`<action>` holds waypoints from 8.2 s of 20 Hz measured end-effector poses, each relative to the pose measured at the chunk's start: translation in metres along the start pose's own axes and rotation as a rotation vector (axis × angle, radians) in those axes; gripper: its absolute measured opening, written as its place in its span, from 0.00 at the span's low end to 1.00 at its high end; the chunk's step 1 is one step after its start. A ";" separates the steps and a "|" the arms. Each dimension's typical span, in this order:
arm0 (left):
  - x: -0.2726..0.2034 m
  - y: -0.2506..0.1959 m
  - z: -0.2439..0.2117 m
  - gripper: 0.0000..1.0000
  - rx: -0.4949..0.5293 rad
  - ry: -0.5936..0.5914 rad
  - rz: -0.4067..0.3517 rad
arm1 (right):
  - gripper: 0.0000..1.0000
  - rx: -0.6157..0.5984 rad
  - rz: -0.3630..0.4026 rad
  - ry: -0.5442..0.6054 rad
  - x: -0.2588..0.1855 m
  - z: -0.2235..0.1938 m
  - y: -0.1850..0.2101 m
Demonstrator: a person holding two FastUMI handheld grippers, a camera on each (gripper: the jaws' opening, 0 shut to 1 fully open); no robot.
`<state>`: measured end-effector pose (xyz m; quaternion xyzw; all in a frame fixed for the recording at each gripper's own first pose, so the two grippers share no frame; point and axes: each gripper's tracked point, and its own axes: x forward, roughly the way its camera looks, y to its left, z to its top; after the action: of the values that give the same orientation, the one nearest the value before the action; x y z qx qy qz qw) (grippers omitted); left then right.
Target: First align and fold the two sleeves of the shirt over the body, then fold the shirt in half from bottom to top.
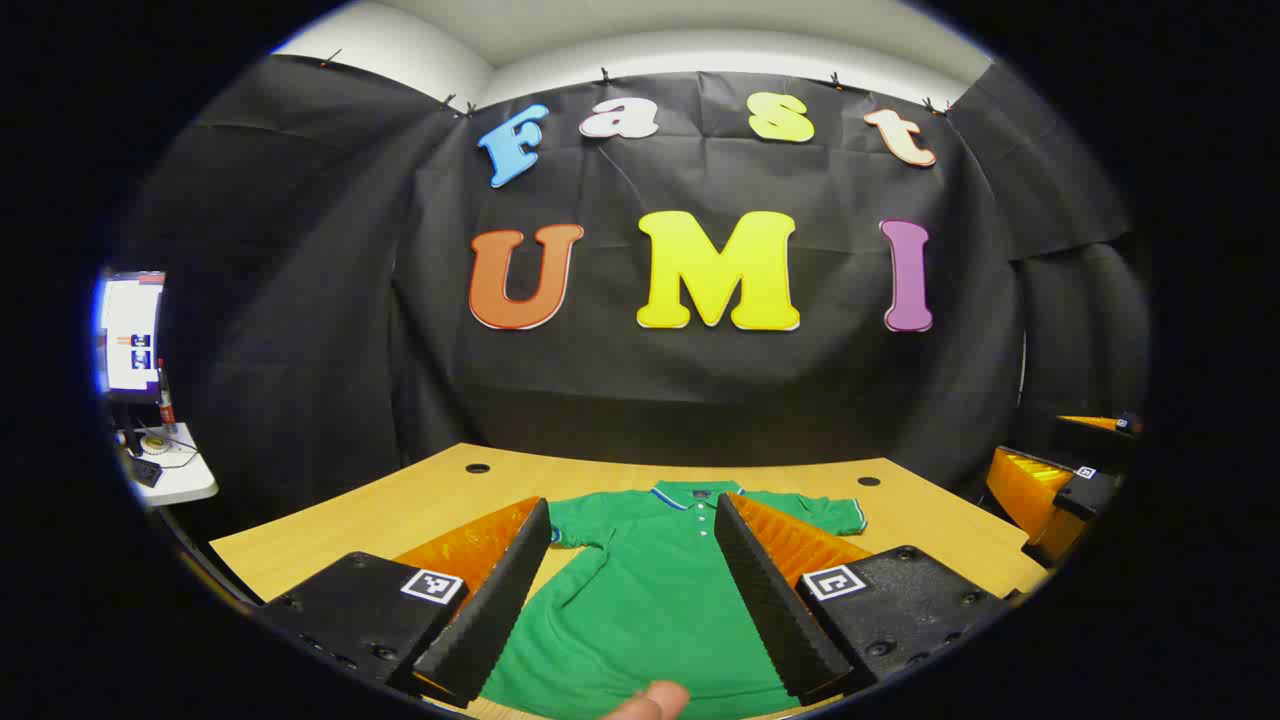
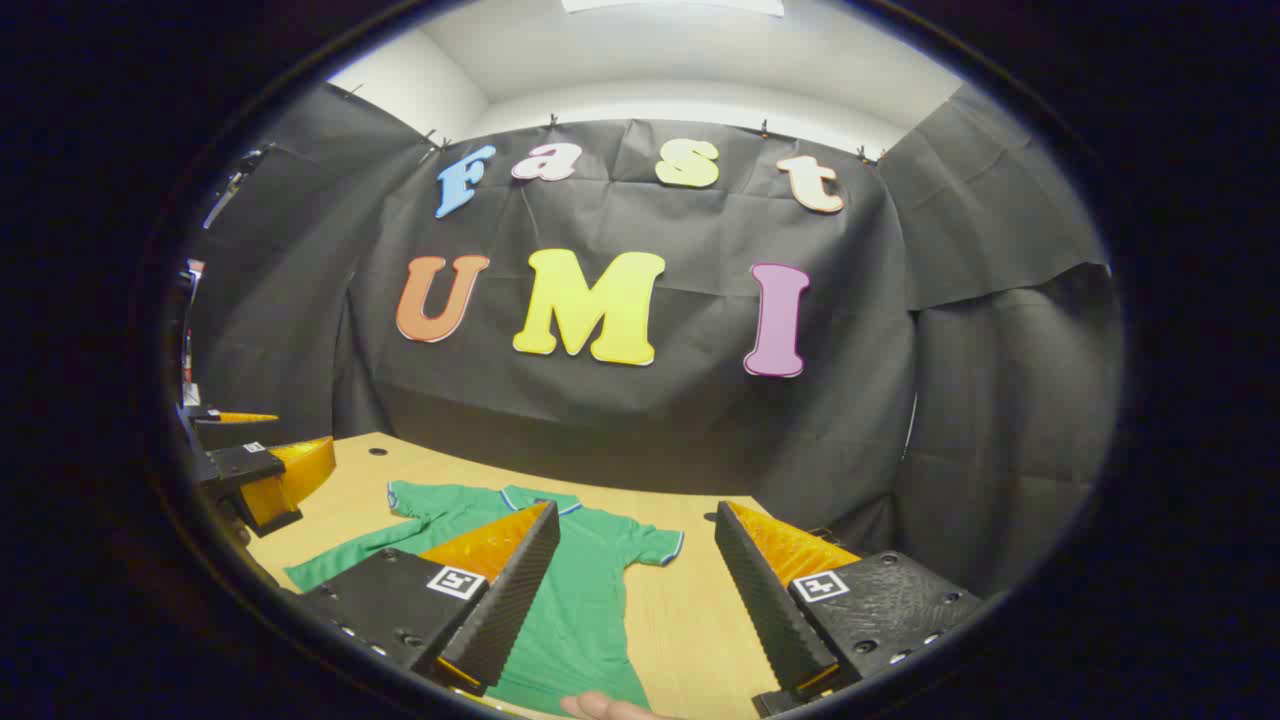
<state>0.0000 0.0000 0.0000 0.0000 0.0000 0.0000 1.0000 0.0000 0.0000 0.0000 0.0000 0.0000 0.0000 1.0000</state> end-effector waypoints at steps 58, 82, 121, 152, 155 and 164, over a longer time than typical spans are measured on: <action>0.052 0.010 -0.059 1.00 0.003 0.109 0.042 | 0.16 0.203 -0.152 0.656 0.329 -0.244 -0.034; 0.062 0.020 -0.080 1.00 -0.040 0.178 0.044 | 0.10 -0.165 0.115 0.463 0.313 -0.187 0.099; 0.303 0.116 -0.205 0.61 -0.378 0.689 0.098 | 0.96 0.230 0.295 0.102 0.074 -0.059 -0.006; 0.249 -0.042 -0.089 1.00 0.083 0.439 -0.147 | 0.96 0.188 0.179 0.204 0.097 -0.101 -0.015; 0.204 -0.024 -0.053 1.00 0.028 0.352 -0.146 | 0.95 0.167 0.189 0.184 0.081 -0.097 -0.007; 0.052 0.057 -0.079 1.00 0.024 0.285 -0.073 | 0.96 0.066 0.215 0.196 0.012 -0.113 0.018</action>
<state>0.0519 0.0571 -0.0786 0.0120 0.1421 -0.0362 0.9891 0.0124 0.0181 -0.1128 0.0330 0.0975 0.1073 0.9889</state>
